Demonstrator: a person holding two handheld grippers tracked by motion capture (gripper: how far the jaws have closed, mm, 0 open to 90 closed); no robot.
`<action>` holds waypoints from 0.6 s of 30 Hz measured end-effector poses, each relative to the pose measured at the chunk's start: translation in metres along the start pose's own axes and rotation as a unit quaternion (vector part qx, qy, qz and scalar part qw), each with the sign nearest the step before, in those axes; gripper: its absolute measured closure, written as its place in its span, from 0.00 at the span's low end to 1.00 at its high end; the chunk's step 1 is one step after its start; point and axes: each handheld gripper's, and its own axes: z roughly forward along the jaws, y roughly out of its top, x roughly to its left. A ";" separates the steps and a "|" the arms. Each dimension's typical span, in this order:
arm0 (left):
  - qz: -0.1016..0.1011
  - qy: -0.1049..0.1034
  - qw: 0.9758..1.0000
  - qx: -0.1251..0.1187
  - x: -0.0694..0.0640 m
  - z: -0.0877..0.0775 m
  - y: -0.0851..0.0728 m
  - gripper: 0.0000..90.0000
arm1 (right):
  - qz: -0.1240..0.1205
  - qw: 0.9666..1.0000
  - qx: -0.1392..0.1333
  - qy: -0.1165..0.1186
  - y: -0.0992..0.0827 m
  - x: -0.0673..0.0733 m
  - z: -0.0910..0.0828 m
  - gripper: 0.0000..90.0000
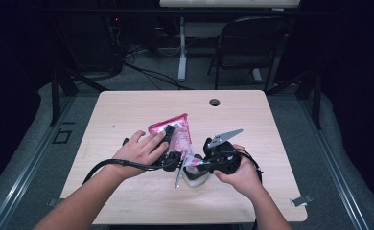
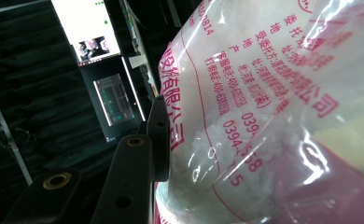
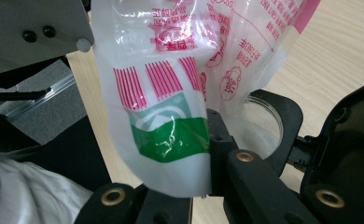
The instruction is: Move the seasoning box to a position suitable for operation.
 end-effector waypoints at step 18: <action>0.013 -0.007 1.000 0.014 -0.001 0.002 0.004 0.78 | -0.001 1.000 0.007 0.000 0.000 -0.003 0.004 1.00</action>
